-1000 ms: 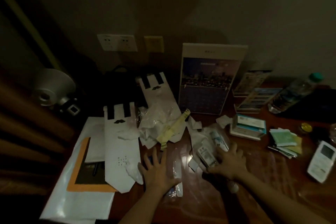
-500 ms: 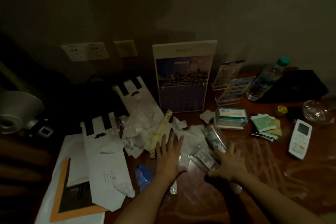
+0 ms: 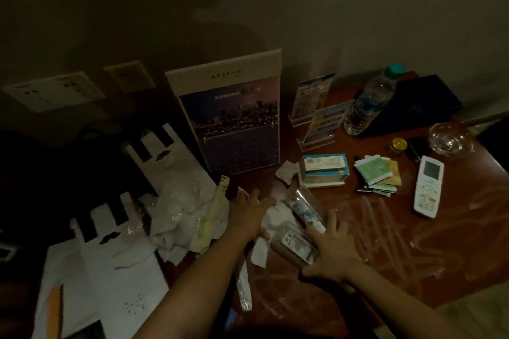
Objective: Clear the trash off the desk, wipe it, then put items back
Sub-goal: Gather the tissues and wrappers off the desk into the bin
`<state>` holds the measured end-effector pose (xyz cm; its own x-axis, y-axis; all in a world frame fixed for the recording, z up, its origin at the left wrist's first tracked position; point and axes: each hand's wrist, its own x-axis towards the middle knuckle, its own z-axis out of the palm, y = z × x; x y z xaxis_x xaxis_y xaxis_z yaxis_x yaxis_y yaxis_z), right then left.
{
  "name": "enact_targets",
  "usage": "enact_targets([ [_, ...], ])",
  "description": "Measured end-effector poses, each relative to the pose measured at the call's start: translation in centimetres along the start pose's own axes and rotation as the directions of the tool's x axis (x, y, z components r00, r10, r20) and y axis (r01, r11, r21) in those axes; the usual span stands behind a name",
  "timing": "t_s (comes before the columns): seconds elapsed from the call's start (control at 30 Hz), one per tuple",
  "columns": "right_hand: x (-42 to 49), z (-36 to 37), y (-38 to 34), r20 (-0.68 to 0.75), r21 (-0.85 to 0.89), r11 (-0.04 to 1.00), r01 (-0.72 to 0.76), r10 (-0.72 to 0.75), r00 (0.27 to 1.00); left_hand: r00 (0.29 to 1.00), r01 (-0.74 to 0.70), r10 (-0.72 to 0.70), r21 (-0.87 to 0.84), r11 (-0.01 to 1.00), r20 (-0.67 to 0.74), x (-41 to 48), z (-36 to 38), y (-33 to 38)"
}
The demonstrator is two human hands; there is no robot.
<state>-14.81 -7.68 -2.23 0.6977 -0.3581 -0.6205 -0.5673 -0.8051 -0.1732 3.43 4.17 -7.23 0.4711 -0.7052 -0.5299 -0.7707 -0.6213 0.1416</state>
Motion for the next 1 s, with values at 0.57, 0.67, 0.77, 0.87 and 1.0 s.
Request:
enact_targets([
  [0.57, 0.2, 0.5, -0.9, 0.026, -0.079, 0.996, -0.028, 0.030, 0.999, 0.856, 0.093, -0.134, -0.106, 0.990, -0.499, -6.4, 2.7, -4.4],
  [0.67, 0.1, 0.9, -1.4, 0.024, -0.108, 0.994, -0.033, 0.036, 0.999, 0.877, 0.177, -0.236, -0.176, 0.968, -0.419, -7.4, 5.2, -6.0],
  [0.77, 0.1, 1.0, -1.8, 0.030, -0.104, 0.994, -0.022, 0.025, 0.999, 0.871, 0.253, -0.333, -0.249, 0.935, -0.363, -8.1, 6.0, -5.5],
  [0.87, 0.1, 0.9, -1.9, 0.028, -0.117, 0.993, -0.023, 0.027, 0.999, 0.887, 0.171, -0.275, -0.289, 0.942, -0.371, -7.8, 5.9, -4.8],
  [1.0, 0.1, 0.9, -1.9, 0.023, -0.111, 0.994, -0.024, 0.027, 0.999, 0.904, -0.118, -0.114, -0.496, 0.860, -0.412, -8.9, 6.6, -2.6],
])
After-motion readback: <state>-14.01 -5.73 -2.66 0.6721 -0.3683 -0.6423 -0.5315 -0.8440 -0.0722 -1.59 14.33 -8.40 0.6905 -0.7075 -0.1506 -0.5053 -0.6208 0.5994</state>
